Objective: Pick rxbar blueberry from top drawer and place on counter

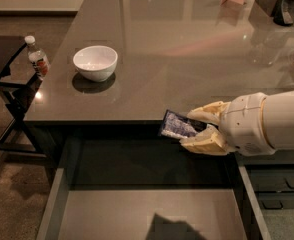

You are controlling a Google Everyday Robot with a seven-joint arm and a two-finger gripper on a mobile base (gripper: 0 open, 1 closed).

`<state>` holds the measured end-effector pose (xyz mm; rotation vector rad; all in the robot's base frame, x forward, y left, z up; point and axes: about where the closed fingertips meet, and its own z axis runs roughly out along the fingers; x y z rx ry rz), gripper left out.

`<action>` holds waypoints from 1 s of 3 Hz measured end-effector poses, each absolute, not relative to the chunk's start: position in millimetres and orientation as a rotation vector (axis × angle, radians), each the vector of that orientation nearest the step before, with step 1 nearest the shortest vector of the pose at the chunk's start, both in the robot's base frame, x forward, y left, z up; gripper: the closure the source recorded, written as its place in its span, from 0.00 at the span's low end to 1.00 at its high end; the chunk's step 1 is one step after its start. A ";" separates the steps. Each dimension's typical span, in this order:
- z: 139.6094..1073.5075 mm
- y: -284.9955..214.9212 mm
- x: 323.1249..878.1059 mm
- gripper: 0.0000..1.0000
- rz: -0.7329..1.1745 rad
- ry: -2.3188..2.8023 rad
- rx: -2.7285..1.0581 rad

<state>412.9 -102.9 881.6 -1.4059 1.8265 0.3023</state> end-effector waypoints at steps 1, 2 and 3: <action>881.6 -102.9 412.9 1.00 0.302 1.826 -1.406; 905.9 -93.7 444.5 1.00 0.255 1.751 -1.400; 937.2 -81.9 484.0 1.00 0.227 1.661 -1.354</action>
Offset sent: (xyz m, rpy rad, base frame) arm 0.0863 0.0208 0.0670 0.0263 -0.2197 0.0162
